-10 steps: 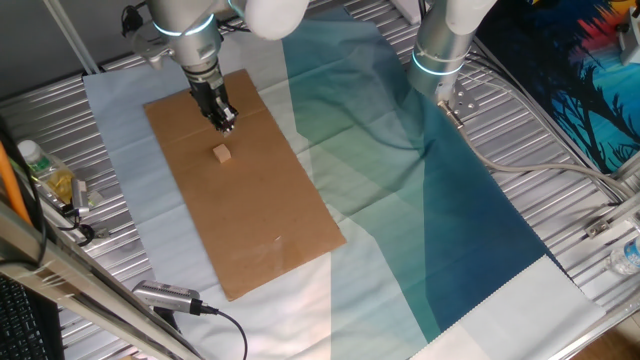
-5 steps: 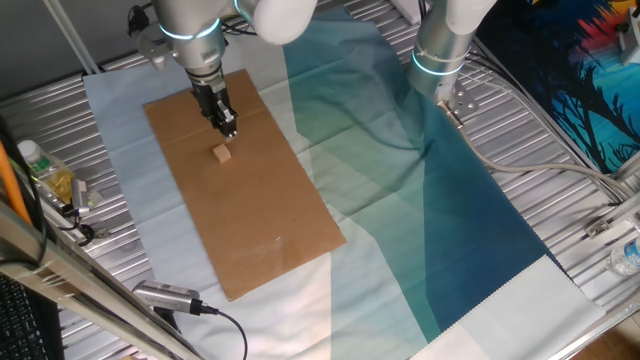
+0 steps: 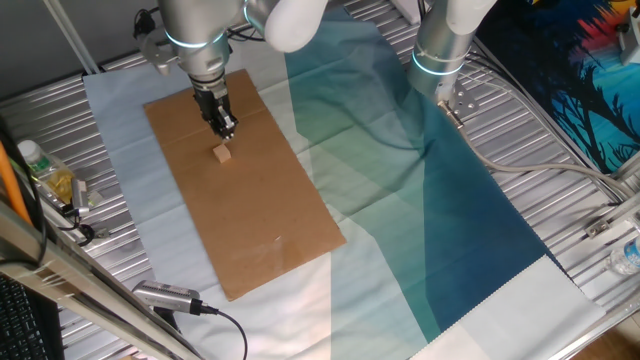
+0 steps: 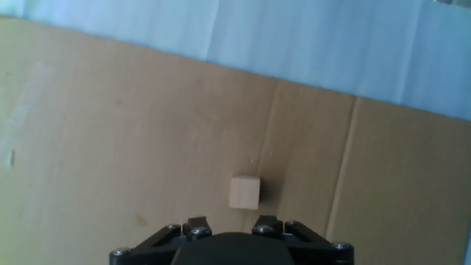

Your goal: Hold a small block with the gripper and sweep it from left to right on the table

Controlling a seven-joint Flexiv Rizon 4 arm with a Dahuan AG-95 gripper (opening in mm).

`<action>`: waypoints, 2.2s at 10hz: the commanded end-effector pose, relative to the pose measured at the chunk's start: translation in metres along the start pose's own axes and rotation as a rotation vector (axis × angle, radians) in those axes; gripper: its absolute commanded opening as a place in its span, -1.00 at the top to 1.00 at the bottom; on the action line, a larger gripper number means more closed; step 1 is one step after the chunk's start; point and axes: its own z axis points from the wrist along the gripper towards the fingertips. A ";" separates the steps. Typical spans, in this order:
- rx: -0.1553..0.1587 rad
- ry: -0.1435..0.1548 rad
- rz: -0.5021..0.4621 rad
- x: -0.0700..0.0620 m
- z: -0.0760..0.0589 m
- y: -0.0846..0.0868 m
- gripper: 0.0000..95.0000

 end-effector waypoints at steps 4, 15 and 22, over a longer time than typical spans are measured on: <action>-0.002 -0.001 0.004 0.001 0.000 0.000 0.20; -0.015 -0.012 0.013 -0.006 0.031 -0.006 0.20; -0.019 -0.011 0.021 -0.008 0.041 -0.005 0.20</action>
